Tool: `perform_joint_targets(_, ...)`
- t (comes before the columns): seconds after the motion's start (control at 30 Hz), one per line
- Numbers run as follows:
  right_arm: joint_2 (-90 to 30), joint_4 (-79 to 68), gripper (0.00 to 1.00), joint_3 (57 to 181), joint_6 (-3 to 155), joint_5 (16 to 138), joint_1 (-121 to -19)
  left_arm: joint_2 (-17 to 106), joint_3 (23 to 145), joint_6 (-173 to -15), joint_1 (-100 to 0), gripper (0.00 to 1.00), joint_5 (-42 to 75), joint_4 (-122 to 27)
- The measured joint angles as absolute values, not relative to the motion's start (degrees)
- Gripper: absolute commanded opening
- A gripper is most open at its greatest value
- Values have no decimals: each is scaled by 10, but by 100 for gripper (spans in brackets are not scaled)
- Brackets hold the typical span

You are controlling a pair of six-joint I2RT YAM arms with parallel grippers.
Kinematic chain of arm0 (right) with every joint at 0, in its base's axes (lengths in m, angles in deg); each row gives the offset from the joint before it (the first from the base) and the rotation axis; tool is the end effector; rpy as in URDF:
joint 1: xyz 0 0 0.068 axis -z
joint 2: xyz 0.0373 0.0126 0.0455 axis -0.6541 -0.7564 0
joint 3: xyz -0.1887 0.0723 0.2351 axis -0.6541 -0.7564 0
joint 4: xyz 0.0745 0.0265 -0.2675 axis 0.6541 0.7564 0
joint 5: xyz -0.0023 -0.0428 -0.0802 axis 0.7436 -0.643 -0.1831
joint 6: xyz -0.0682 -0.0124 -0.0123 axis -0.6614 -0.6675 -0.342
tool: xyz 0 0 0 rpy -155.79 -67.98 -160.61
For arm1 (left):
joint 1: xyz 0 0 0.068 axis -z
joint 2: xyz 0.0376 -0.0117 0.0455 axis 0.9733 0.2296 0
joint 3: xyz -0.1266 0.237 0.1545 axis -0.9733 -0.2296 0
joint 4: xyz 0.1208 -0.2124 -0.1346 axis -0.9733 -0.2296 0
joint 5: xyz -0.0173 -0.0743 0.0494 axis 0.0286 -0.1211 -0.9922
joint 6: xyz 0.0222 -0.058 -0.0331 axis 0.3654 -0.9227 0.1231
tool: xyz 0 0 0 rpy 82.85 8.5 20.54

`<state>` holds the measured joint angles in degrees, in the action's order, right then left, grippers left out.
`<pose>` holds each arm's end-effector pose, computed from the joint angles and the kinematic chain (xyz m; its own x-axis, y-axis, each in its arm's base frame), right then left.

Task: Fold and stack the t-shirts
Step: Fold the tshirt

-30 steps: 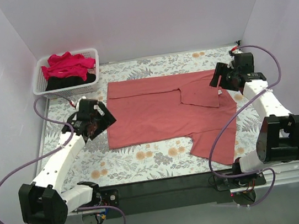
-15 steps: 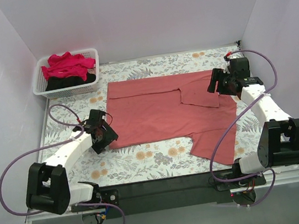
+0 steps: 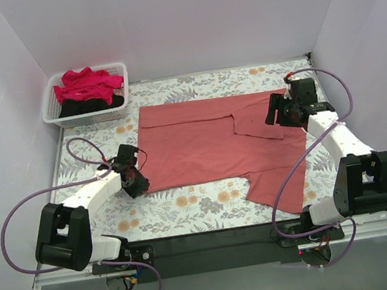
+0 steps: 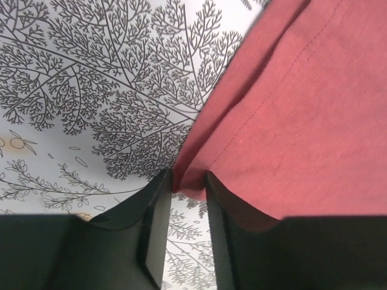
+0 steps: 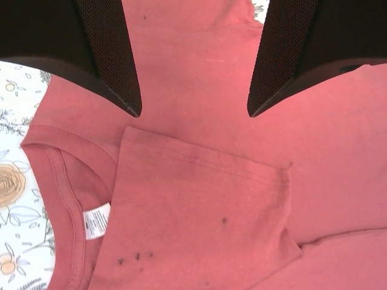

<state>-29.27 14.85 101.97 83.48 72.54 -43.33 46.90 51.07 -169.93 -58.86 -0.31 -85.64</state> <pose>0.3324 0.0174 0.2800 -0.6767 0.2148 -0.7043 0.0876 0.9732 0.2127 0.2257 -0.0637 0.1655 -0.3053 -0.9395 -0.1554 -0.9037 0.3373 -0.2636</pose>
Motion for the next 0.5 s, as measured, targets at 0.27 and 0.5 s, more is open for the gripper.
perform_joint_targets(0.27,-286,148,77,989,841,692,-440,448,486,-1699,-587,6,6,-838)
perform_joint_targets(0.5,-272,181,77,948,875,654,-424,429,476,-1699,-585,1,6,-839)
